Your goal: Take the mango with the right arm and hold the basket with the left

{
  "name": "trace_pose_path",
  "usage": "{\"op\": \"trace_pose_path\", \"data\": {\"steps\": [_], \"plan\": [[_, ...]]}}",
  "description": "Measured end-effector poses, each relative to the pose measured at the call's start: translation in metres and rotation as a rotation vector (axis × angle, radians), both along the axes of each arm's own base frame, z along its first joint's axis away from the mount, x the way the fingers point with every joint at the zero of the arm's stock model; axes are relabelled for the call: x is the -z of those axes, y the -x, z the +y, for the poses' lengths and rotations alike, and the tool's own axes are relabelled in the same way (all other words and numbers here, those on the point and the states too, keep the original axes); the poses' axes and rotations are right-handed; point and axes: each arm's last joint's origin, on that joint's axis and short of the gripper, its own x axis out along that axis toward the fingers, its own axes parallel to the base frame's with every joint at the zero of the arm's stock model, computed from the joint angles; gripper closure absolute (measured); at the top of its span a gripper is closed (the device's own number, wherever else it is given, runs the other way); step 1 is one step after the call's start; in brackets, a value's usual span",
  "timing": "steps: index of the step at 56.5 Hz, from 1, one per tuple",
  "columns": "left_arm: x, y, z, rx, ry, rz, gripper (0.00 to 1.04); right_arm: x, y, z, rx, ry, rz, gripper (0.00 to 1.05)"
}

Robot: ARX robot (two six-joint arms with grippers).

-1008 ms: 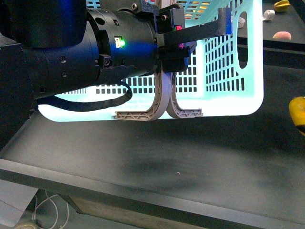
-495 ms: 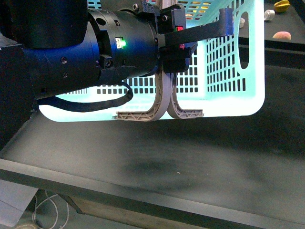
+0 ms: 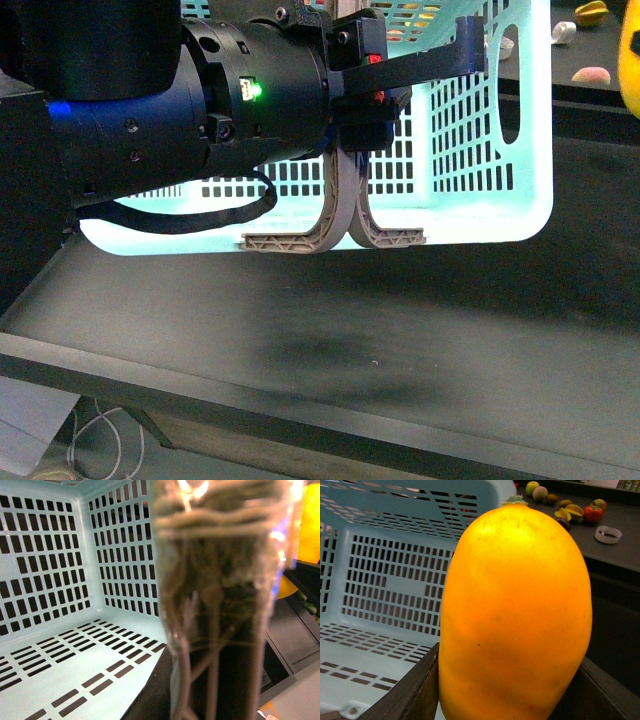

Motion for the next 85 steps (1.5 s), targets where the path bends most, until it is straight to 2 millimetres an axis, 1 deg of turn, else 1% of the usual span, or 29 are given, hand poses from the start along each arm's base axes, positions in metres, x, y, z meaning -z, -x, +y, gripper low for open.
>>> {"op": "trace_pose_path", "data": {"steps": [3, 12, 25, 40, 57, 58, 59, 62, 63, 70, 71, 74, 76, 79, 85], "plan": [[0.0, 0.0, 0.0, -0.001, 0.0, 0.0, 1.0, -0.001, 0.0, 0.013, -0.009, -0.012, 0.006, 0.44], [0.0, 0.0, 0.0, 0.0, 0.0, 0.0, 1.0, -0.001, -0.006, 0.036, -0.009, -0.029, 0.005, 0.44], [0.0, 0.0, 0.0, 0.0, 0.0, 0.0, 1.0, -0.005, -0.029, 0.063, 0.035, -0.091, -0.037, 0.44], [0.0, 0.0, 0.0, -0.001, 0.0, 0.0, 1.0, 0.008, -0.046, 0.088, -0.002, -0.163, 0.039, 0.44], [0.0, 0.0, 0.0, 0.0, 0.0, 0.0, 1.0, 0.017, -0.058, 0.102, -0.001, -0.18, 0.066, 0.44], [0.0, 0.0, 0.0, 0.0, 0.0, 0.0, 1.0, 0.017, -0.059, 0.102, -0.001, -0.18, 0.067, 0.43], [0.0, 0.0, 0.0, 0.0, 0.0, 0.0, 1.0, 0.017, -0.059, 0.103, 0.0, -0.18, 0.068, 0.4], [0.0, 0.0, 0.0, 0.0, 0.0, 0.0, 1.0, 0.018, -0.06, 0.104, -0.002, -0.179, 0.069, 0.34], [0.0, 0.0, 0.0, 0.0, 0.0, 0.0, 1.0, 0.018, -0.06, 0.105, -0.002, -0.179, 0.069, 0.3], [0.0, 0.0, 0.0, -0.001, 0.0, 0.0, 1.0, 0.017, -0.061, 0.105, 0.001, -0.185, 0.062, 0.16], [0.0, 0.0, 0.0, -0.001, 0.0, 0.0, 1.0, 0.017, -0.061, 0.105, 0.003, -0.19, 0.059, 0.12], [0.0, 0.0, 0.0, -0.001, 0.0, 0.0, 1.0, 0.015, -0.061, 0.104, 0.005, -0.199, 0.054, 0.07], [0.0, 0.0, 0.0, -0.001, 0.0, -0.001, 1.0, 0.013, -0.061, 0.104, 0.009, -0.21, 0.051, 0.06], [0.0, 0.001, 0.0, 0.012, 0.002, 0.003, 1.0, 0.009, -0.06, 0.101, 0.016, -0.22, 0.041, 0.09], [0.001, 0.001, 0.0, 0.001, 0.007, 0.009, 1.0, -0.004, -0.053, 0.093, 0.046, -0.245, 0.003, 0.08]]}}
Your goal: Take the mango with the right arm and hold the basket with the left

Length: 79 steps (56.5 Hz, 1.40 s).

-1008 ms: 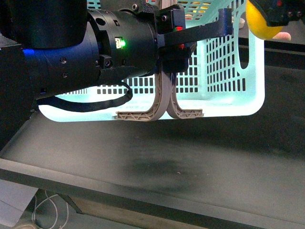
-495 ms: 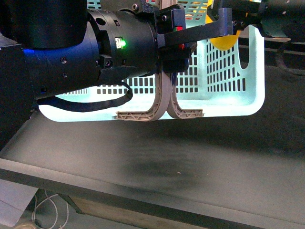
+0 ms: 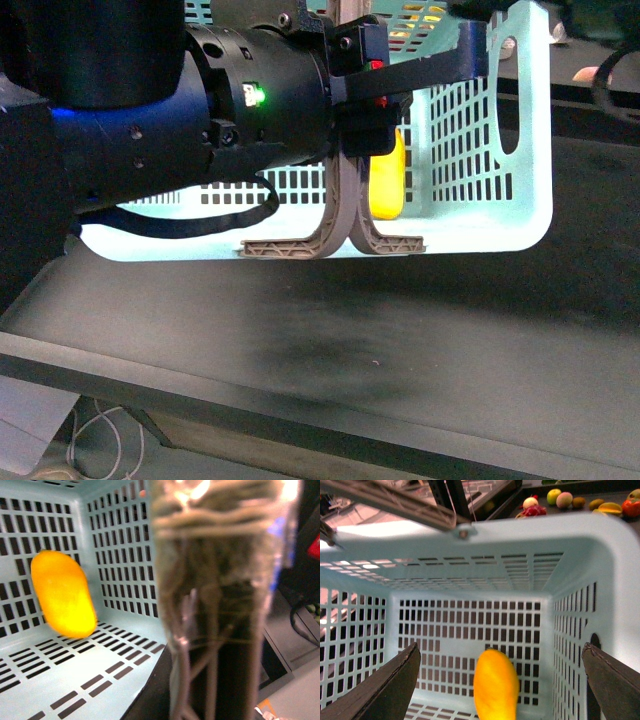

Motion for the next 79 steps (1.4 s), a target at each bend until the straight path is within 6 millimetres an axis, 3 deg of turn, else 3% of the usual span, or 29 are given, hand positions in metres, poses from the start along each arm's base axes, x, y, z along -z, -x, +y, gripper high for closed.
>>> {"op": "trace_pose_path", "data": {"steps": [15, 30, 48, 58, 75, 79], "plan": [[0.0, -0.001, 0.001, -0.008, -0.006, -0.005, 1.0, -0.026, 0.046, -0.048, 0.208, -0.042, -0.069, 0.08], [0.0, -0.001, 0.001, -0.004, -0.003, -0.003, 1.0, -0.021, 0.115, -0.081, 0.366, -0.015, -0.105, 0.08], [0.0, 0.0, 0.001, -0.002, -0.002, -0.002, 1.0, -0.008, 0.185, -0.089, 0.445, 0.006, -0.095, 0.08], [0.0, 0.0, 0.001, -0.003, -0.002, -0.002, 1.0, -0.006, 0.203, -0.091, 0.483, 0.001, -0.105, 0.08], [0.0, 0.0, 0.001, -0.003, -0.002, -0.002, 1.0, -0.007, 0.205, -0.091, 0.481, 0.001, -0.114, 0.08], [0.0, 0.0, 0.001, -0.002, -0.002, -0.002, 1.0, -0.006, 0.206, -0.089, 0.409, 0.046, -0.172, 0.17]]}}
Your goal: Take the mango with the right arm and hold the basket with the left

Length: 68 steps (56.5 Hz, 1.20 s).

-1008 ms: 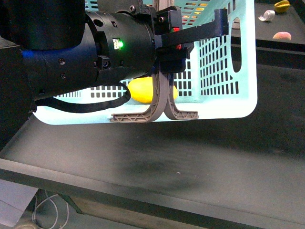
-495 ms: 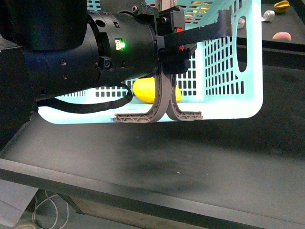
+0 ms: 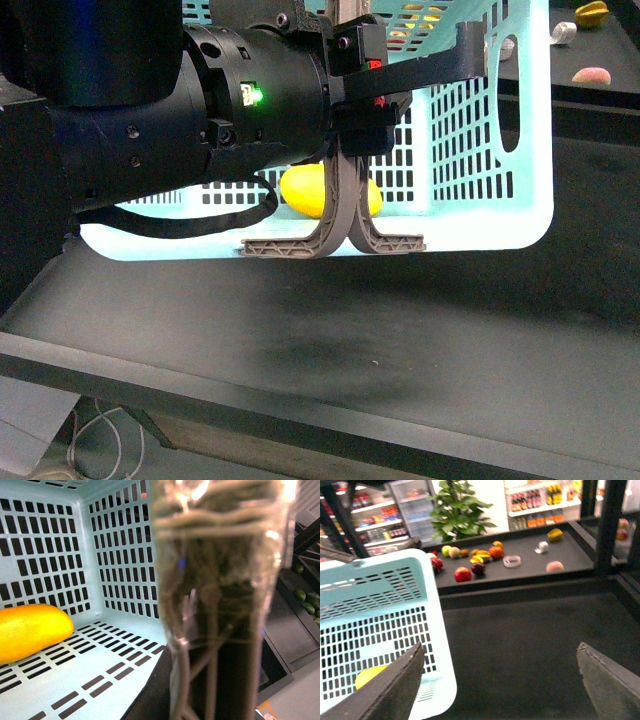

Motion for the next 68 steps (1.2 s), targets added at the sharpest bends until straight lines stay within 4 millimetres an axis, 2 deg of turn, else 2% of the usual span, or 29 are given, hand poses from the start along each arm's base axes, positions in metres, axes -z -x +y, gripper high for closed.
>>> {"op": "trace_pose_path", "data": {"steps": [11, 32, 68], "plan": [[0.0, 0.0, 0.0, 0.0, 0.0, 0.0, 1.0, 0.004, 0.008, 0.002, -0.046, 0.129, -0.026, 0.47], [0.0, 0.0, 0.0, -0.001, 0.0, 0.0, 1.0, 0.015, 0.021, 0.002, -0.047, 0.161, -0.032, 1.03], [0.0, 0.0, 0.0, -0.001, 0.0, 0.0, 1.0, 0.014, 0.035, 0.002, -0.046, 0.163, -0.041, 1.03]]}}
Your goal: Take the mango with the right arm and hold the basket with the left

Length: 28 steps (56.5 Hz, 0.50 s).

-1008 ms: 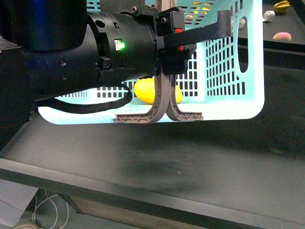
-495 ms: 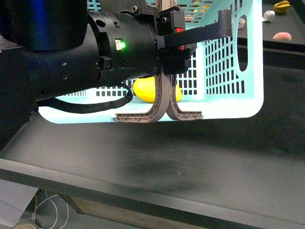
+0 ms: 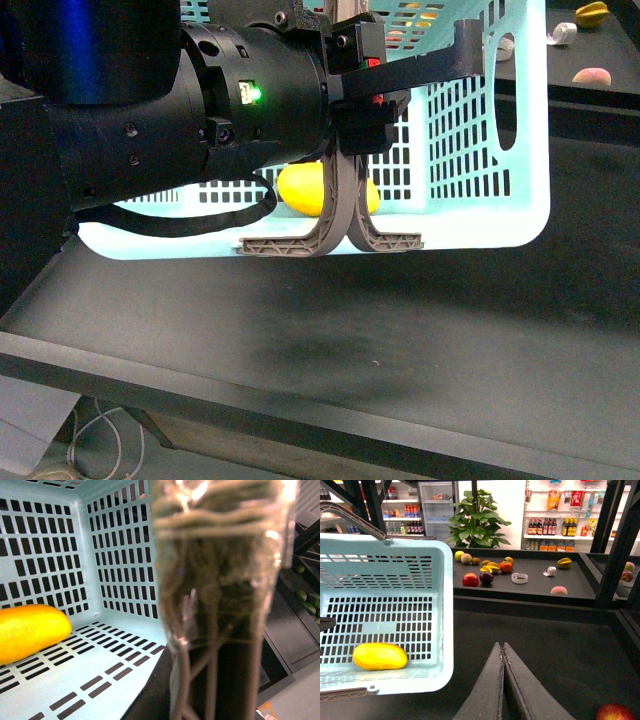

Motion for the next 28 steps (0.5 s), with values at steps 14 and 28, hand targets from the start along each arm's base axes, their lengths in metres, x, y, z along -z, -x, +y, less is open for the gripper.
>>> {"op": "trace_pose_path", "data": {"steps": [14, 28], "plan": [[0.0, 0.0, 0.0, 0.0, 0.0, 0.0, 1.0, 0.001, 0.006, 0.0, 0.0, 0.0, 0.005, 1.03], [0.0, 0.0, 0.0, 0.001, -0.003, -0.003, 1.0, 0.003, 0.014, 0.0, -0.004, 0.003, 0.006, 1.03]]}}
